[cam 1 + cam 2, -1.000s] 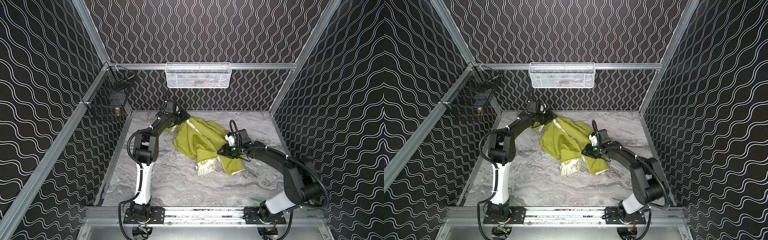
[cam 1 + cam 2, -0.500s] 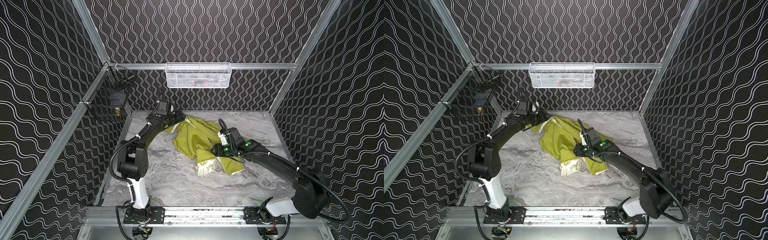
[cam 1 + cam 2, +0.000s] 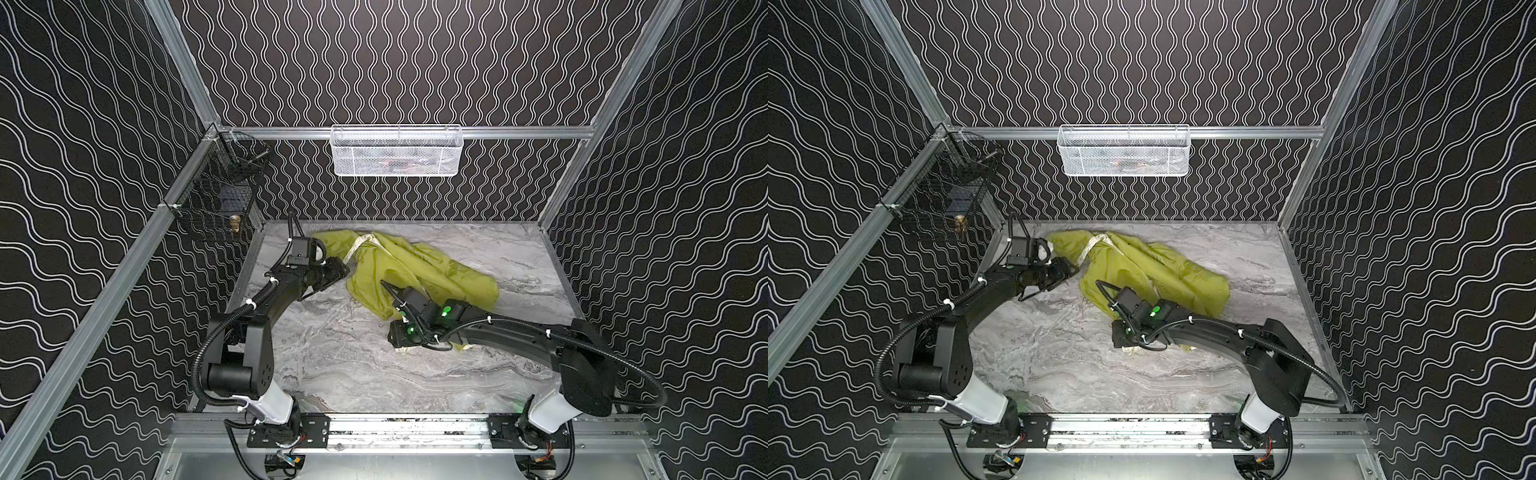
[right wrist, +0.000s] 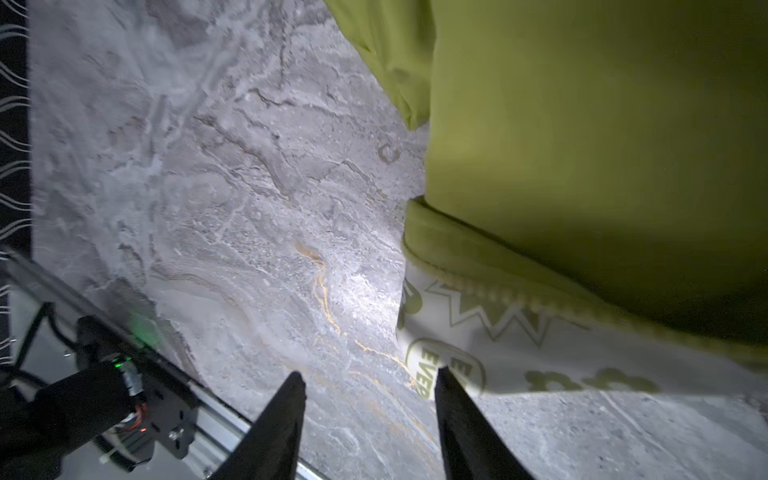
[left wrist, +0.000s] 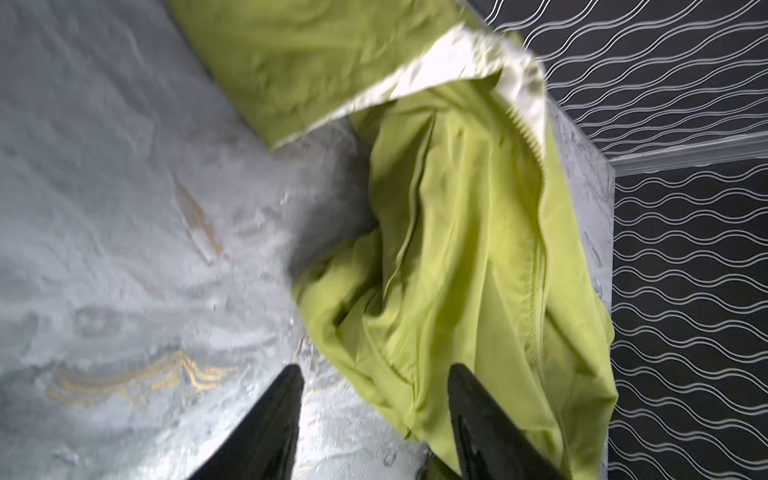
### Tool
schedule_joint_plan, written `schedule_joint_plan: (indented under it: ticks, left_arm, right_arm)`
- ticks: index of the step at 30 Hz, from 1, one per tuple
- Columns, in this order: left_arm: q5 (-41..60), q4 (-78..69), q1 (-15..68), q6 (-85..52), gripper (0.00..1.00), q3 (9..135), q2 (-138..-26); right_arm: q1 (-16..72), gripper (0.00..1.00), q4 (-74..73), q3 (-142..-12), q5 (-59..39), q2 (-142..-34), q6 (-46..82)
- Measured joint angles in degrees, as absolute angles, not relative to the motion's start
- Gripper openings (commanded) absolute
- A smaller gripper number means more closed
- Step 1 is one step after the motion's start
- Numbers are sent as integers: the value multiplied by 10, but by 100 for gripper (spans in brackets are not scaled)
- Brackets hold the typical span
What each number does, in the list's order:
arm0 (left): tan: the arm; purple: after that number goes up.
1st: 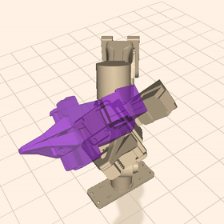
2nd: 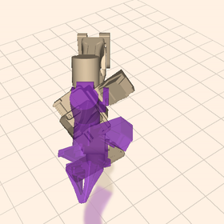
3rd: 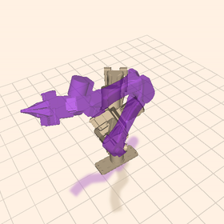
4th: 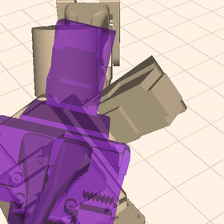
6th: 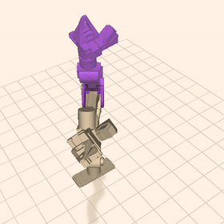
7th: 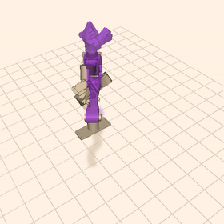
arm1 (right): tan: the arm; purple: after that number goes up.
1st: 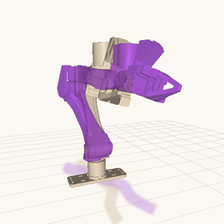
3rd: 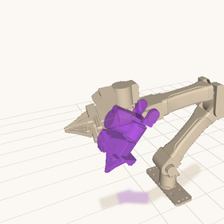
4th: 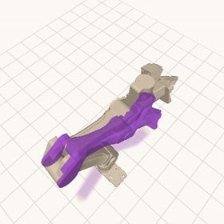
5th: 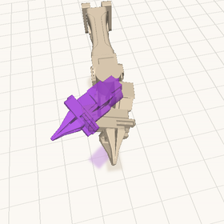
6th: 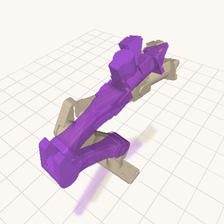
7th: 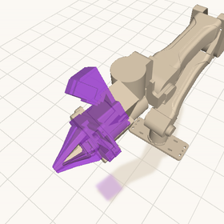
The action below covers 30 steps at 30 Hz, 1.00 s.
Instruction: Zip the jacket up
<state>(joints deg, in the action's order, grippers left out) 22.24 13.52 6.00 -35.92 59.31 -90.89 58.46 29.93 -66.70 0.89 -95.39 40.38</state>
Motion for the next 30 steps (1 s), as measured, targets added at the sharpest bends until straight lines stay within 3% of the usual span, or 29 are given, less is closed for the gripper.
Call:
schedule_joint_plan:
  ticks: [3, 6, 15, 23, 30]
  left_arm:
    - [237, 121, 60, -361, 59, 567, -904]
    - [245, 113, 60, -362, 59, 559, -903]
    - [276, 63, 63, -383, 56, 561, -947]
    - [288, 30, 103, -393, 51, 588, -996]
    - [293, -3, 119, -417, 32, 620, -1063]
  right_arm:
    - [603, 56, 314, -681, 44, -991, 412]
    - [608, 48, 327, -695, 78, -1023, 418]
    - [603, 0, 364, -725, 163, -1071, 431]
    - [576, 0, 344, -661, 157, -988, 431]
    - [556, 0, 241, -569, 66, -849, 410]
